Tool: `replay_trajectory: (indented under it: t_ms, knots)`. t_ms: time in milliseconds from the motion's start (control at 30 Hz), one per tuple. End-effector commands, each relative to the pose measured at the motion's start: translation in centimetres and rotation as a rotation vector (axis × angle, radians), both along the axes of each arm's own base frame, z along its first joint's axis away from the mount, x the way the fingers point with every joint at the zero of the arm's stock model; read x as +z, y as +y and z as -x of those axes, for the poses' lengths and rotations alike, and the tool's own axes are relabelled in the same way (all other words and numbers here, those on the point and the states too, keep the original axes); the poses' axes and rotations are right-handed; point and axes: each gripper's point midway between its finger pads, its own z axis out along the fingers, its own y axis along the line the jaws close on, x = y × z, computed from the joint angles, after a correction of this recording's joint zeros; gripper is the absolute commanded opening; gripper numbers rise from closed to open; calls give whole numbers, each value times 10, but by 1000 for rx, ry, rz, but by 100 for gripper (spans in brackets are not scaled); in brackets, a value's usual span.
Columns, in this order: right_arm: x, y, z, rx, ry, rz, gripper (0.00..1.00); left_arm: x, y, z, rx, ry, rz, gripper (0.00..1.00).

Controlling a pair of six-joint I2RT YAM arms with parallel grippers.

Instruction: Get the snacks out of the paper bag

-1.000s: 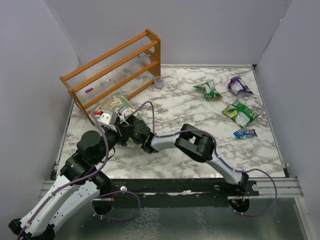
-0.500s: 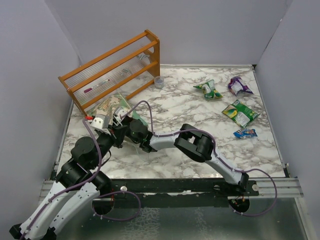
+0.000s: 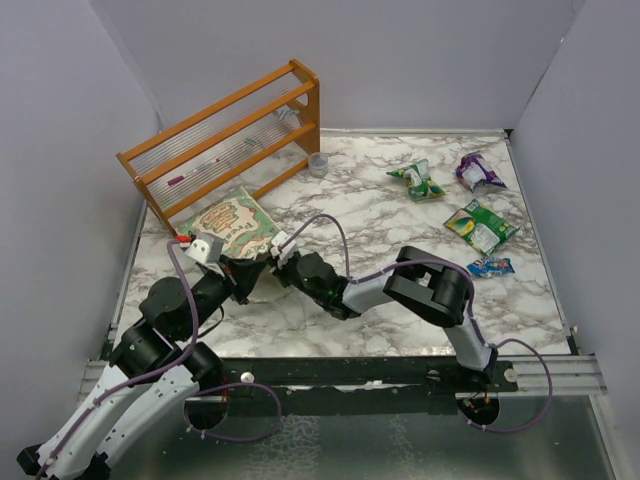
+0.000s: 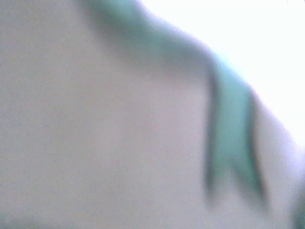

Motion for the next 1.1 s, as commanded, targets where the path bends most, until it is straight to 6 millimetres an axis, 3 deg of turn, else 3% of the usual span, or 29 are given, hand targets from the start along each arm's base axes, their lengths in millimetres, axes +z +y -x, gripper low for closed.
replay_trajectory:
  t_ms: [0, 100, 233, 300, 367, 500, 733, 833, 967, 1000, 1067]
  knots:
    - [-4, -27, 29, 109, 8, 59, 3, 20, -13, 11, -84, -11, 62, 0]
    - [-7, -34, 58, 253, -18, 142, 20, 14, -18, 16, -105, 74, 89, 0]
    - [-3, -47, 96, 434, -111, 241, 51, 4, -26, 26, -147, 166, 128, 0]
    - [1, -54, 110, 498, -191, 262, 70, 0, -28, 30, -161, 187, 138, 0]
    - [8, -58, 121, 538, -279, 286, 98, -1, -28, 33, -173, 197, 138, 0]
    - [28, -54, 127, 544, -434, 292, 99, 6, -24, 35, -172, 174, 121, 0]
    - [83, -56, 112, 408, -683, 264, 99, 0, -22, 33, -161, 174, 95, 0]
    - [82, -56, 112, 439, -755, 335, 99, 3, -18, 35, -154, 154, 105, 0]
    - [72, -48, 95, 409, -802, 457, 96, 9, -12, 36, -138, 123, 125, 0]
    - [71, -46, 90, 392, -829, 478, 93, 10, -12, 37, -137, 116, 130, 0]
    - [67, -42, 79, 356, -891, 544, 79, 13, -10, 38, -134, 105, 138, 0]
